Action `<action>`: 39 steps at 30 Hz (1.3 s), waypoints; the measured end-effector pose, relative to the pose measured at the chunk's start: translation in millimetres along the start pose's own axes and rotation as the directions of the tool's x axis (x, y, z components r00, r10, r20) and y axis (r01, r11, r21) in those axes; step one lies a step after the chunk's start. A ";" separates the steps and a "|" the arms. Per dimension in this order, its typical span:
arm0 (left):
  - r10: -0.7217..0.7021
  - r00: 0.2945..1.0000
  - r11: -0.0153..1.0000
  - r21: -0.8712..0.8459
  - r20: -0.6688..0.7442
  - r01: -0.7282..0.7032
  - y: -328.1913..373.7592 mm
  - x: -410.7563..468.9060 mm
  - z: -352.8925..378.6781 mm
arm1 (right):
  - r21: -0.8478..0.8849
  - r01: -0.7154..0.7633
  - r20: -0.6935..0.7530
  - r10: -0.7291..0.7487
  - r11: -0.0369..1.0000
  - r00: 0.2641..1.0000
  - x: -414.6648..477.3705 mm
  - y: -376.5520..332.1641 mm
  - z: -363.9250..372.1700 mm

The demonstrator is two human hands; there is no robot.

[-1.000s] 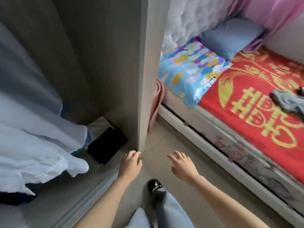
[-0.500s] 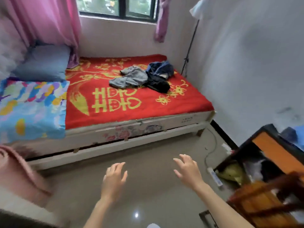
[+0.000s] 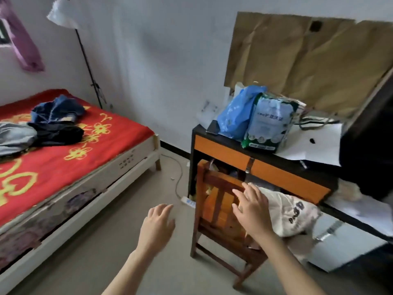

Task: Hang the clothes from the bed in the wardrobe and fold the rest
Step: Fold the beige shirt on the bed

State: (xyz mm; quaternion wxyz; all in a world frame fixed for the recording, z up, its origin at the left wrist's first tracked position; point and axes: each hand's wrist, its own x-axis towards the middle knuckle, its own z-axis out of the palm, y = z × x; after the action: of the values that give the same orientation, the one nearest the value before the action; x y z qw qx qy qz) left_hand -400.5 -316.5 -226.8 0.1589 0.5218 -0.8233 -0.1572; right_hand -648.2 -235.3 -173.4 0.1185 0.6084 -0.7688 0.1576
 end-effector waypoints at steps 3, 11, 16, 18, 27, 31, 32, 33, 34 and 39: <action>0.154 0.988 0.988 -0.034 0.029 -0.153 68.0 14.1 34.1 | -0.148 -0.233 0.112 0.251 0.961 0.962 -9.5 73.7 -17.8; 0.386 0.908 0.913 0.073 0.164 -0.402 176.8 49.0 89.4 | -0.279 -0.210 0.065 0.236 0.937 0.970 -29.5 124.5 -21.3; 0.468 0.847 0.845 0.152 0.252 -0.512 219.7 67.1 108.8 | -0.239 -0.216 0.044 0.233 0.947 0.971 -31.7 129.5 -22.5; 0.465 0.843 0.834 0.185 0.270 -0.519 225.1 69.2 114.9 | -0.220 -0.192 0.036 0.205 0.956 0.978 -32.6 132.6 -21.0; 0.454 0.858 0.833 0.226 0.241 -0.504 218.2 62.7 112.5 | -0.101 -0.271 0.166 0.285 0.957 0.944 -22.9 135.1 -23.6; 0.436 0.894 0.897 0.025 0.103 -0.440 204.2 57.5 95.3 | 0.037 -0.222 0.096 0.218 0.974 0.971 -17.0 117.8 -35.4; 0.412 0.908 0.911 -0.043 0.073 -0.410 196.2 53.9 89.1 | 0.063 -0.179 0.085 0.173 0.982 0.981 -14.1 108.2 -37.2; 0.398 0.916 0.914 -0.106 0.044 -0.392 189.6 51.6 82.1 | 0.097 -0.141 0.067 0.135 0.985 0.989 -11.8 99.1 -40.5; 0.379 0.925 0.912 -0.174 0.008 -0.372 180.5 48.3 74.2 | 0.134 -0.090 0.042 0.085 0.987 0.995 -7.5 87.2 -41.4; 0.221 0.912 0.891 -0.309 -0.347 -0.333 120.1 32.2 28.6 | 0.401 0.125 0.000 -0.136 0.907 0.991 22.1 3.5 -43.7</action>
State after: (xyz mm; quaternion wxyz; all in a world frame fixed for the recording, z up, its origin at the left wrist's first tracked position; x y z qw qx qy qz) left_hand -522.9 -294.3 -198.3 0.3970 0.3770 -0.8127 -0.1996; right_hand -657.1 -237.4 -125.1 -0.0091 0.6718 -0.6795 0.2946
